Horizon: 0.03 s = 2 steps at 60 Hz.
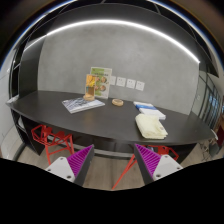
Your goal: Fold towel
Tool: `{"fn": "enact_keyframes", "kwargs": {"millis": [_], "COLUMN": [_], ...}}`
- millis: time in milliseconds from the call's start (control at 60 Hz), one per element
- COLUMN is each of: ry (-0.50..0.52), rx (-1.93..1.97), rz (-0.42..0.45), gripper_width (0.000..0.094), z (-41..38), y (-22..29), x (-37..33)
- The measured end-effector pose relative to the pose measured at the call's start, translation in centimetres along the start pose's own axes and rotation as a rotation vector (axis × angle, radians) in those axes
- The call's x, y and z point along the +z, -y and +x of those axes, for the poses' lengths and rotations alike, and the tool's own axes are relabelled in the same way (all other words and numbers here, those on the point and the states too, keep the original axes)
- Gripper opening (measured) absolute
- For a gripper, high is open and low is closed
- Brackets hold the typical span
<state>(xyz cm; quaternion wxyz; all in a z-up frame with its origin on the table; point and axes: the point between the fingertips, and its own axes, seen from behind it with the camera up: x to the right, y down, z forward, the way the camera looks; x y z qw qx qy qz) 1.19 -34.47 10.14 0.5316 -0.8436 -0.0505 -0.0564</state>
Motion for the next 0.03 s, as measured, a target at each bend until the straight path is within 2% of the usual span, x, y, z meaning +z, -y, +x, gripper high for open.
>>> {"fn": "enact_keyframes", "kwargs": {"millis": [33], "ry": [0.003], "rx": [0.013], "rz": [-0.008], "gripper_width": [0.0827], "z": [0.28], "y": [-0.33], "x": [0.11]}}
